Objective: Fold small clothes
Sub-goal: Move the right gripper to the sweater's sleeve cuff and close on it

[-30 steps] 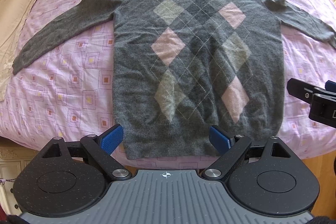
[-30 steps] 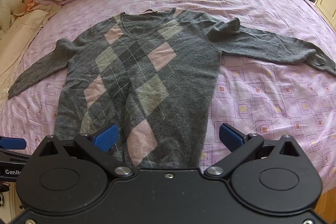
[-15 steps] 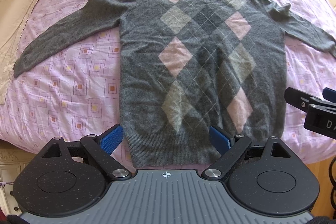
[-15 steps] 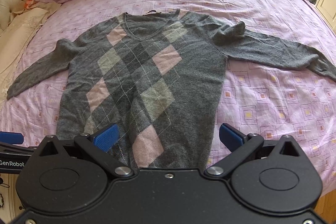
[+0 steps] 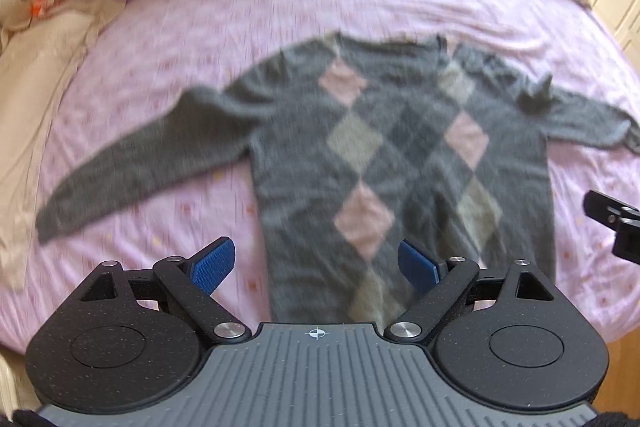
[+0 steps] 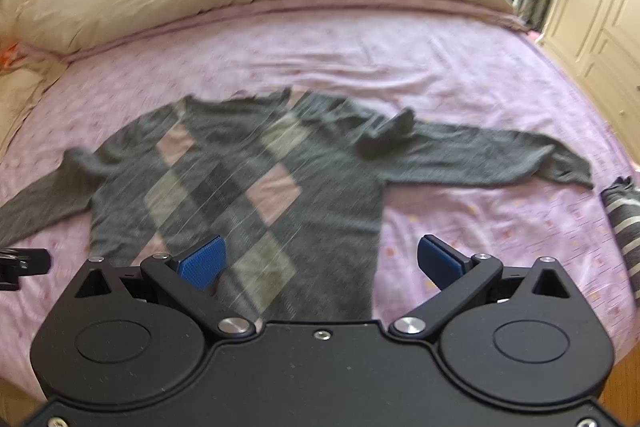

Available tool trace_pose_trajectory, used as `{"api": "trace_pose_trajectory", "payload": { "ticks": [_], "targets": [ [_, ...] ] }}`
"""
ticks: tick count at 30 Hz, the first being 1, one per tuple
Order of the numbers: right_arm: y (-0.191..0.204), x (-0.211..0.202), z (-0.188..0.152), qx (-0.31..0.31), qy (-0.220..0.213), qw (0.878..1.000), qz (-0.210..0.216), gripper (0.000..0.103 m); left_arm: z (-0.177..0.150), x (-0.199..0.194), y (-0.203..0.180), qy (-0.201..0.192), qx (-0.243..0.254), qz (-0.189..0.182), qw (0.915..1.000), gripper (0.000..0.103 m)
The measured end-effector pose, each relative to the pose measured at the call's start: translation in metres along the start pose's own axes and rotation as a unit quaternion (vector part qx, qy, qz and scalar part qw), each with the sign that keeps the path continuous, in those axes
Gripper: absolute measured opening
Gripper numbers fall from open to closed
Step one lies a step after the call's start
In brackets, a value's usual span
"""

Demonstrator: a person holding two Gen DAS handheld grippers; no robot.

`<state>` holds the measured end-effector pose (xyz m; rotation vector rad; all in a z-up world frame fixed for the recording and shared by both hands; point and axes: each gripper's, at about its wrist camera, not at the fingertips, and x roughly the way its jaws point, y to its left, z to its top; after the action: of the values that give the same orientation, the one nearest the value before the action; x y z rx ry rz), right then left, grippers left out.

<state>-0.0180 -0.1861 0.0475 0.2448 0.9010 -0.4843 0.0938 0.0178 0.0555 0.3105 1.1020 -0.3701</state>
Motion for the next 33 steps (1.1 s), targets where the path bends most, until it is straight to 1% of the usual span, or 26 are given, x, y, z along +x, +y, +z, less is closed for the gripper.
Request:
{"api": "trace_pose_trajectory", "payload": {
  "ticks": [3, 5, 8, 11, 14, 19, 24, 28, 33],
  "targets": [
    [-0.002, -0.003, 0.007, 0.012, -0.02, 1.0, -0.021, 0.102, 0.012, -0.002, 0.012, -0.026, 0.002, -0.018, 0.9995, 0.089],
    [-0.003, -0.003, 0.01, 0.019, -0.024, 0.999, -0.029, 0.102, 0.018, -0.002, 0.019, -0.042, 0.006, -0.026, 0.9988, 0.089],
    [-0.005, -0.002, 0.013, 0.029, -0.02, 0.999, -0.038, 0.102, 0.024, -0.006, 0.028, -0.077, 0.01, -0.035, 0.9964, 0.089],
    [-0.007, 0.0, 0.013, 0.041, -0.02, 0.998, -0.044, 0.102, 0.027, -0.007, 0.038, -0.111, 0.017, -0.056, 0.9921, 0.089],
    [-0.015, 0.005, 0.013, 0.056, -0.014, 0.998, -0.038, 0.102, 0.031, -0.005, 0.045, -0.13, 0.016, -0.061, 0.9895, 0.089],
    [-0.041, 0.018, 0.016, 0.089, -0.008, 0.996, -0.031, 0.102, 0.038, 0.003, 0.051, -0.103, -0.006, -0.065, 0.9926, 0.089],
    [-0.086, 0.036, 0.02, 0.105, 0.0, 0.994, -0.023, 0.102, 0.038, 0.005, 0.042, -0.085, -0.047, -0.066, 0.9931, 0.089],
    [-0.136, 0.054, 0.025, 0.105, 0.019, 0.994, -0.022, 0.102, 0.037, 0.006, 0.016, -0.074, -0.077, -0.055, 0.9928, 0.089],
    [-0.212, 0.079, 0.033, 0.112, 0.02, 0.993, -0.021, 0.102, 0.034, 0.002, -0.028, -0.058, -0.112, -0.033, 0.9914, 0.089]
  ]
}}
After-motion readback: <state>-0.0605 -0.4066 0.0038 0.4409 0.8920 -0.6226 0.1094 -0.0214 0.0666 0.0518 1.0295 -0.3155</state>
